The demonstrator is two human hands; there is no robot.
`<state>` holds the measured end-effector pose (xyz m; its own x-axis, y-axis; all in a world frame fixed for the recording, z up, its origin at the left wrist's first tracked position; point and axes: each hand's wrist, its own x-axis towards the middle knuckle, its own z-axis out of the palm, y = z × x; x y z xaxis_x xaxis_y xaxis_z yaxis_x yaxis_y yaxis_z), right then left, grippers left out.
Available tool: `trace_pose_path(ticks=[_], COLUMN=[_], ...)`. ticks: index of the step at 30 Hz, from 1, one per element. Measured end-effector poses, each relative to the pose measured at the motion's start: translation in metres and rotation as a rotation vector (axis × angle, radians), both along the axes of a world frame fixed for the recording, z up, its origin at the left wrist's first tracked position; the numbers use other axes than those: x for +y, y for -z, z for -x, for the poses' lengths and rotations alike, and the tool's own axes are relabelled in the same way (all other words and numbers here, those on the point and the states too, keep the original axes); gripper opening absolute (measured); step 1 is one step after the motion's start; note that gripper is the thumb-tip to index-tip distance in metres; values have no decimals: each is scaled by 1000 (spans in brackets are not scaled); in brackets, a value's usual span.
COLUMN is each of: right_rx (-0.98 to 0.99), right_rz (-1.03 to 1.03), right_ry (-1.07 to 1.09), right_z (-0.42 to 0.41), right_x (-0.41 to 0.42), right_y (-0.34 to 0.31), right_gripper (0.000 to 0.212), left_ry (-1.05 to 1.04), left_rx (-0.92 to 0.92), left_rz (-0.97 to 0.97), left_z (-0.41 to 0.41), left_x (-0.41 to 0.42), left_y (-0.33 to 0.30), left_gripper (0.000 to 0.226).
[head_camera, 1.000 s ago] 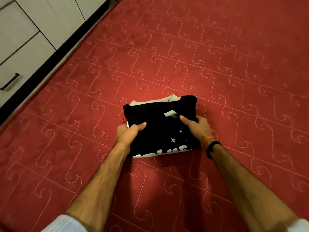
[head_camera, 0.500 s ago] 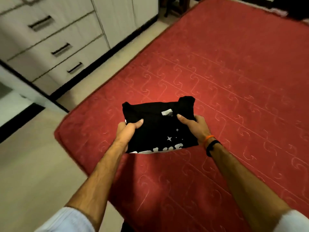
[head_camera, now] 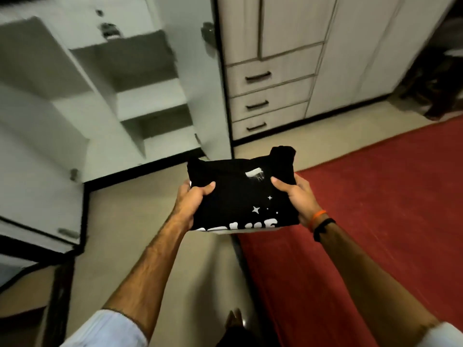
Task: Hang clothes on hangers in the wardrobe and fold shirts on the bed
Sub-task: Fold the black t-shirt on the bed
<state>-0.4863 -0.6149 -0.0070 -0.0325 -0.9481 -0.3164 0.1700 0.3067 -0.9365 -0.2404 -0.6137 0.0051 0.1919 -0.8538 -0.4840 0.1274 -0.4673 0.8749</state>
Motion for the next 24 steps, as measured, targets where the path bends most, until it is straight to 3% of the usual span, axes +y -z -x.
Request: trace_pose_path(ticks=[5,9,24], right_rx=[-27,-21,-73], right_rz=[11,84,253], right_ry=[-139,-282,-540], right_z=[-110,-187,-456], right_x=[-72,-124,-347], right_y=[-47,-94,-187], right_gripper=[31,23,21], left_ry=[-164,-303,-536], left_rx=[-6,3,-47], left_rz=[72,134,289], left_z=[-105,-178,-421], left_x=[-33,-55,-214], left_y=[-51,-89,-187], left_gripper=[31,29,34])
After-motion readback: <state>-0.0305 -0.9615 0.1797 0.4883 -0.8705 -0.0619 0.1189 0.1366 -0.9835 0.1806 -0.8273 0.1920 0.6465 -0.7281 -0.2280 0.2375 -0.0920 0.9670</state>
